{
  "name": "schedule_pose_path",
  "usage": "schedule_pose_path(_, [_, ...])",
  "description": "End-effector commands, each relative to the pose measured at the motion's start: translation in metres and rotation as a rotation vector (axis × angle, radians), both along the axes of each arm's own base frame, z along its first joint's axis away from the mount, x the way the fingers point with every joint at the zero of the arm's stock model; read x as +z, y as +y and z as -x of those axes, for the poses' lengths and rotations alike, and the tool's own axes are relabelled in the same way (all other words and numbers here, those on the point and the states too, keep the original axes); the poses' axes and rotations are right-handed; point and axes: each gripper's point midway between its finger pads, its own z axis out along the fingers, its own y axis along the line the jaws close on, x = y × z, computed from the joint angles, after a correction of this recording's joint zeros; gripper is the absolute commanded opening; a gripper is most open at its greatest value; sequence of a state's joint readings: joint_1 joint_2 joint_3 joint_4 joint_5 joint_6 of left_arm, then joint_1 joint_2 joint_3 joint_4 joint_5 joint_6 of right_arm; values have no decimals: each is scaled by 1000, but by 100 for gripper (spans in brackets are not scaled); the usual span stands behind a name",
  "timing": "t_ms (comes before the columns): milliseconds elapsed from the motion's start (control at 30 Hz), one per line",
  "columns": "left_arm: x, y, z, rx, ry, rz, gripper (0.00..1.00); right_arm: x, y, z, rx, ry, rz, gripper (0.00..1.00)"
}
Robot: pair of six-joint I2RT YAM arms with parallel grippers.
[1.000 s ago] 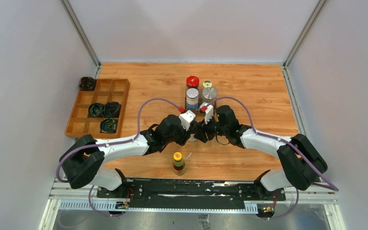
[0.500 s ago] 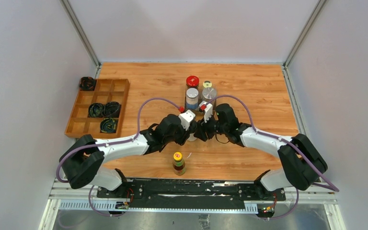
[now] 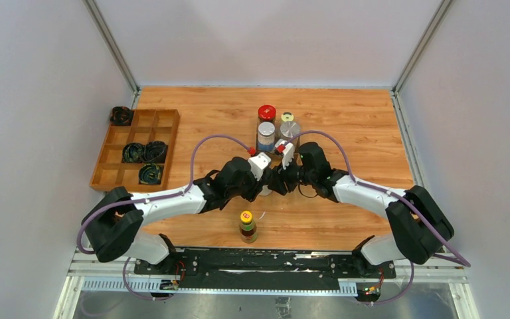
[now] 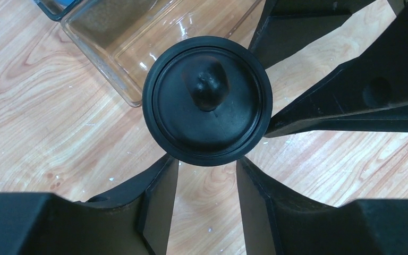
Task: Organize the condiment bottles
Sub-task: Pick up the bottle from the center of the board.
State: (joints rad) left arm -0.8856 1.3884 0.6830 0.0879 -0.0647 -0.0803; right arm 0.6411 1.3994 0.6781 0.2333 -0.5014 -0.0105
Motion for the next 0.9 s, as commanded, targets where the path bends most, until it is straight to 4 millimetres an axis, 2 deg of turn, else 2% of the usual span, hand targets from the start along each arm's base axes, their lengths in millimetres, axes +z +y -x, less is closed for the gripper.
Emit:
schedule_pose_path(0, [43, -31, 0, -90, -59, 136, 50, 35, 22, 6, 100, -74, -95, 49])
schedule_pose_path(533, [68, -35, 4, -121, -69, 182, 50, 51, 23, 18, 108, -104, -97, 49])
schedule_pose_path(600, [65, -33, 4, -114, -67, 172, 50, 48, 20, 18, 95, -97, -86, 54])
schedule_pose_path(633, [63, -32, 4, -113, -63, 165, 50, 47, 19, 19, 91, -95, -83, 64])
schedule_pose_path(667, [60, -31, 5, -111, -58, 160, 50, 43, 16, 20, 85, -89, -75, 69])
schedule_pose_path(867, [49, -22, 13, -98, -34, 161, 50, 26, 8, 28, 68, -69, -65, 68])
